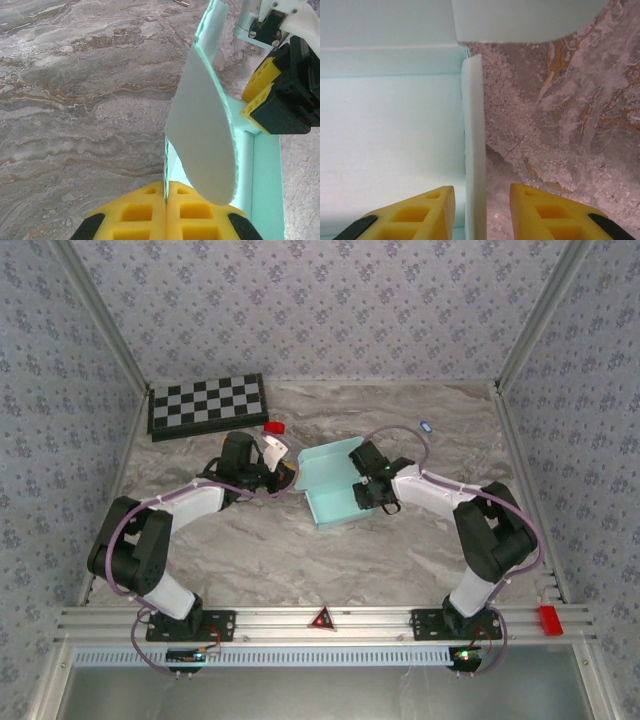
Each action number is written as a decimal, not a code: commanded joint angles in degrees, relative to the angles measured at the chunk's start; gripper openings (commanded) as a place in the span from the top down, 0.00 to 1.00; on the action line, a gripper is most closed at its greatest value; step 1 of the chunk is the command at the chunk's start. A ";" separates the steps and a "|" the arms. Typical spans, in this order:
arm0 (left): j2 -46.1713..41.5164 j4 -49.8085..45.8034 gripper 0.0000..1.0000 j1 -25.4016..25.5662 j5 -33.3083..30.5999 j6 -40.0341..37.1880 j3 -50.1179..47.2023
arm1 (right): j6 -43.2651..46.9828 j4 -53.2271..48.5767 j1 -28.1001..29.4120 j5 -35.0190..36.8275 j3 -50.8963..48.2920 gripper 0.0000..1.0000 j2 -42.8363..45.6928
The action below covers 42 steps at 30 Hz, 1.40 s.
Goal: Fold the paper box
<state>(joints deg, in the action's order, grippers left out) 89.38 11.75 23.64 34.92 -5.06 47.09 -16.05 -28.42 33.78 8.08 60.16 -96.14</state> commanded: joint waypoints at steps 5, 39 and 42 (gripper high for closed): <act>0.78 -0.32 1.00 -0.18 1.74 -0.92 2.23 | 0.05 -2.95 -1.39 -3.50 0.73 0.72 0.12; 0.98 -1.45 1.00 -0.25 1.56 -2.16 2.74 | 2.74 -12.35 0.06 4.54 4.08 0.93 -5.85; 0.89 -1.65 1.00 -0.26 1.62 -2.42 2.70 | 2.75 -13.91 0.56 6.33 4.99 0.93 -6.72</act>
<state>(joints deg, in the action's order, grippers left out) 90.17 10.61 23.66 35.59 -5.56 47.75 -14.50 -35.46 34.09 8.84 64.36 -100.62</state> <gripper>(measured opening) 0.045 0.080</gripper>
